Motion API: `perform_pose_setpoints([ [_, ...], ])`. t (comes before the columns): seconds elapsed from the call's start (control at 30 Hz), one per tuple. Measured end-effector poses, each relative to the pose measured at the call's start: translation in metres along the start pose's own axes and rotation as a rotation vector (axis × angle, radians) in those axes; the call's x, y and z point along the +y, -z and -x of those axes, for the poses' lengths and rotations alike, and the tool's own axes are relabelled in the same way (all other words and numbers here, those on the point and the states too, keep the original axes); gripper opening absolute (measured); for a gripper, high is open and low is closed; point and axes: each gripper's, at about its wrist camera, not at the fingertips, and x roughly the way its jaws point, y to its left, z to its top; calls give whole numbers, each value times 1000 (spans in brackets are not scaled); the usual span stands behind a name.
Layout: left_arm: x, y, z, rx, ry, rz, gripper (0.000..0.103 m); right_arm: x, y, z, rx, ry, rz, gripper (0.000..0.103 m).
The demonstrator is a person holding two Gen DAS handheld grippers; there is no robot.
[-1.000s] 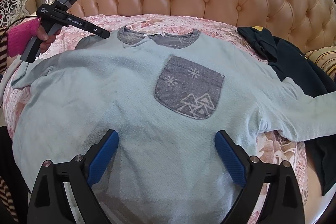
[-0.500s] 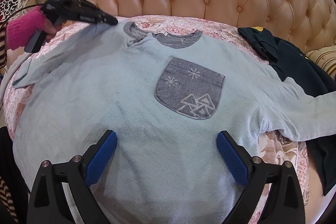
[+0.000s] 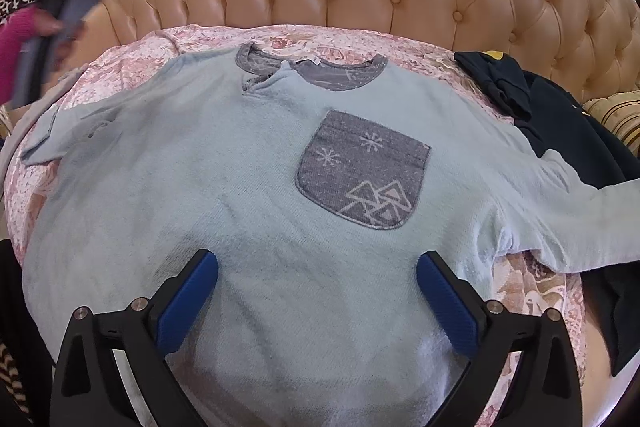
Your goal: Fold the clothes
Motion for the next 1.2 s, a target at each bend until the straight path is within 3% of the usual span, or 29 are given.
perform_pose_setpoints([
  [0.17,-50,58,9,72,56,26,101,-5,-13,7,43,-17,6,101],
  [0.3,-64,98,-18,163,37,33,101,-39,-41,35,-91,5,-49,101],
  [0.37,-68,116,-40,236,7,31,101,-58,-59,34,-96,26,-69,101],
  [0.4,-67,122,-40,219,8,62,103,-67,-70,31,-97,49,-71,101],
  [0.53,-69,120,-42,263,-37,89,103,-92,-110,6,-76,105,-18,98],
  [0.63,-67,120,-44,279,-31,95,103,-101,-137,-31,-26,109,44,90],
  [0.7,-67,120,-44,281,-30,93,103,-103,-148,-50,3,78,77,84],
  [0.93,-69,119,-44,287,-26,90,103,-92,-165,-90,105,-44,240,82],
  [1.0,-69,119,-44,283,-24,88,103,-91,-163,-97,131,-53,273,67],
  [1.07,-69,119,-44,282,-24,88,103,-90,-161,-100,135,-82,292,58],
  [1.1,-69,119,-44,281,-24,89,103,-90,-160,-99,128,-96,298,45],
  [1.2,-69,119,-44,279,-24,89,103,-85,-158,-98,120,-96,310,22],
])
